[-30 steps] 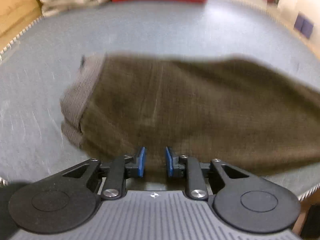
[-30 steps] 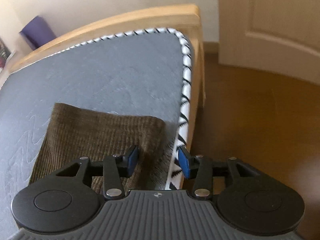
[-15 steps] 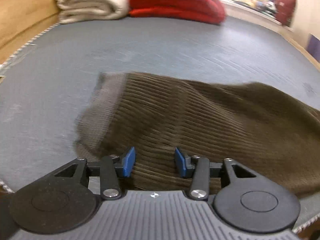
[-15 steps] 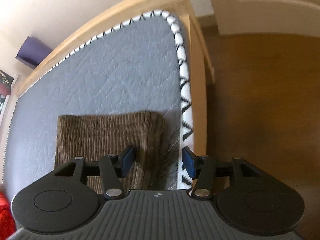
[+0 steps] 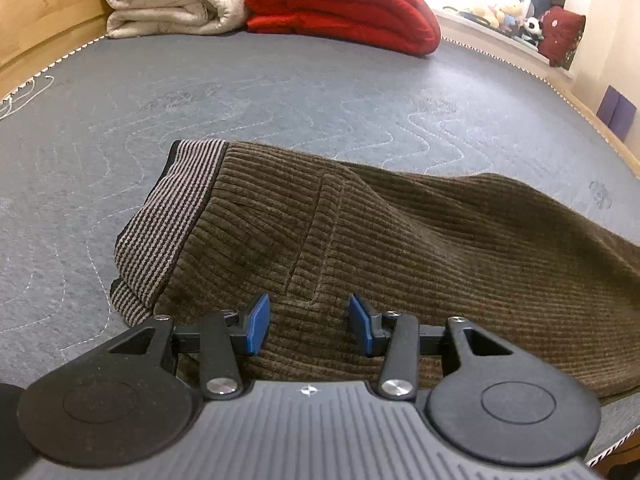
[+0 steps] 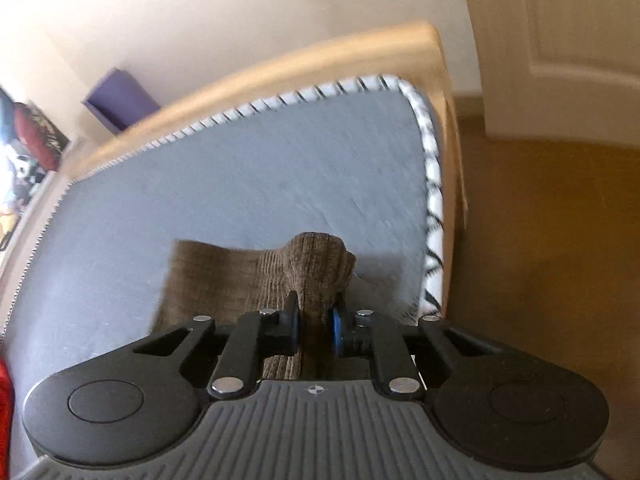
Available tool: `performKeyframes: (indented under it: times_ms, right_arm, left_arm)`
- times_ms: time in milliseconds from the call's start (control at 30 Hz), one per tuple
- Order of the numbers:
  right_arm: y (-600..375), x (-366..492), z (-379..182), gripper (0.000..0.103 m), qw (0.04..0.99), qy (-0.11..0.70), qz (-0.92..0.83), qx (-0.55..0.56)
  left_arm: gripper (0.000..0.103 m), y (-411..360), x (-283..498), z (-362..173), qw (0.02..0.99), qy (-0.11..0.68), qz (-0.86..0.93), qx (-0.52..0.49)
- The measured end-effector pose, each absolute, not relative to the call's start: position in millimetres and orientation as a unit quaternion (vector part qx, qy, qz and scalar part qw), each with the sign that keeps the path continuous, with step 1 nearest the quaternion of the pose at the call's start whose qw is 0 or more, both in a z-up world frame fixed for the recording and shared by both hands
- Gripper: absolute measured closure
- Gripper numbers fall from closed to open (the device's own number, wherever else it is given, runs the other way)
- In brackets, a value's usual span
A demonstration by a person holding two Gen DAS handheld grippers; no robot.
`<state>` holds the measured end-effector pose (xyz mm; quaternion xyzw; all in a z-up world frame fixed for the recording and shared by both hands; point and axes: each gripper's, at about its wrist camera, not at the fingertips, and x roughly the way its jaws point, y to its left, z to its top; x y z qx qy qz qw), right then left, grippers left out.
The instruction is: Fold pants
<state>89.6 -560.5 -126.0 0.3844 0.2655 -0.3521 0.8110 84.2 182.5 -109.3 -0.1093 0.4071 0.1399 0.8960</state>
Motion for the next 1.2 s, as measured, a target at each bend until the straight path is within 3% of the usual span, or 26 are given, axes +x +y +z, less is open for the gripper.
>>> performKeyframes:
  times_ms: [167,333,400,500,600,667,833,1000,1200]
  right_arm:
    - [-455,96,-50,0.089,0.918,0.201,-0.284,0.192]
    - [-238,64,-13,0.088,0.99,0.122,-0.051,-0.043]
    - [-165,45,-28,0.087,0.984,0.142,0.056,-0.095]
    - [-73,24,-89,0.084,0.923,0.268,0.211,-0.18]
    - [-35,1,-144,0.08,0.845,0.389,0.309,-0.198]
    - [-28,-17,-143,0.067,0.846,0.37,0.311,-0.226]
    - [-60,-15,-110,0.059,0.86,0.349,0.342,-0.149]
    - [-65,0,-121,0.058,0.863,0.374,0.316,-0.123]
    - [-39,-7,-146,0.059,0.836,0.367,0.357,-0.201]
  left_arm:
    - [0.054,191,82,-104,0.899,0.396,0.135,-0.129]
    - [0.054,199,77,-100,0.899,0.39,0.136,-0.142]
    - [0.054,202,76,-98,0.898,0.39,0.138,-0.151]
    - [0.054,208,74,-98,0.893,0.395,0.134,-0.169]
    - [0.054,210,72,-97,0.891,0.397,0.126,-0.178]
    - [0.054,210,72,-95,0.892,0.395,0.117,-0.184]
    - [0.054,204,76,-95,0.896,0.394,0.1,-0.182]
    - [0.054,193,78,-97,0.9,0.392,0.071,-0.178]
    - [0.054,184,78,-100,0.904,0.391,0.06,-0.162]
